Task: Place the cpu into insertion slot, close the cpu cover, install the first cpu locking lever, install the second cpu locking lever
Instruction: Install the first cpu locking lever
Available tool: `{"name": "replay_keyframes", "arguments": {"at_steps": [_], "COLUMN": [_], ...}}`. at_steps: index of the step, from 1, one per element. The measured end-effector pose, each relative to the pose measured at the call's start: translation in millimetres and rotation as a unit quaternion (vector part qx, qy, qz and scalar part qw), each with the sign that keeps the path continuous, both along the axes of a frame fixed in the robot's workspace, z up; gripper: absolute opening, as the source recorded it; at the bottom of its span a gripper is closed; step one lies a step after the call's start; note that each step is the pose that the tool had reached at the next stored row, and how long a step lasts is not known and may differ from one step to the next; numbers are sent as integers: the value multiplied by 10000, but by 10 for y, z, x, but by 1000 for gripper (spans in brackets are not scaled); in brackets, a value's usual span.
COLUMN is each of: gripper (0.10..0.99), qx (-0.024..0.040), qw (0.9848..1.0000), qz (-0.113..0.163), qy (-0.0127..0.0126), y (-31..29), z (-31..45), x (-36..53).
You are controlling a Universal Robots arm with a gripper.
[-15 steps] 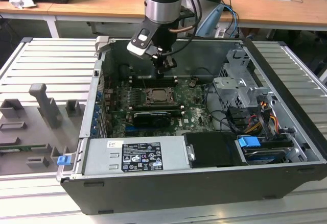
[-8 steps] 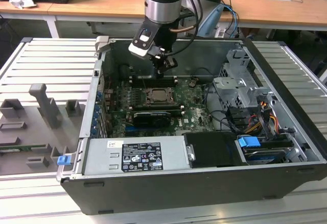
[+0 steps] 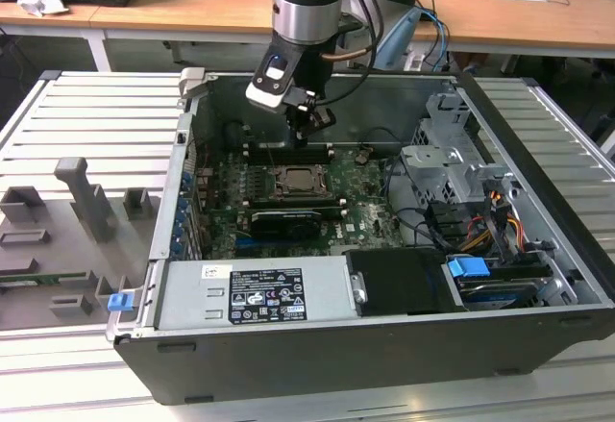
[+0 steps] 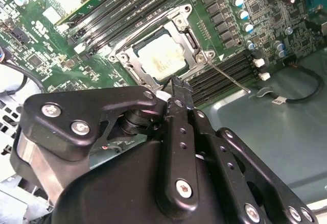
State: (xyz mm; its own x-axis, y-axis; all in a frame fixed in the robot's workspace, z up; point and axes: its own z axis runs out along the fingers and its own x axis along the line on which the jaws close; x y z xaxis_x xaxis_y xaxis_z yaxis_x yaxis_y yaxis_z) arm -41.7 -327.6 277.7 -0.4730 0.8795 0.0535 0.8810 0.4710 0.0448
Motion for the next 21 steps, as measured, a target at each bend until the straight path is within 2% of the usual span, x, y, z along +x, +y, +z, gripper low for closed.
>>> {"name": "replay_keyframes", "arguments": {"at_steps": [8, 11, 21], "gripper": [106, 106, 106], "qx": [0, 0, 0], "qw": [9997, 9990, 9969], "qz": [261, 446, 785], "qy": [0, 0, 0], "y": [0, 0, 0], "z": [0, 0, 0], "x": [0, 0, 0]}}
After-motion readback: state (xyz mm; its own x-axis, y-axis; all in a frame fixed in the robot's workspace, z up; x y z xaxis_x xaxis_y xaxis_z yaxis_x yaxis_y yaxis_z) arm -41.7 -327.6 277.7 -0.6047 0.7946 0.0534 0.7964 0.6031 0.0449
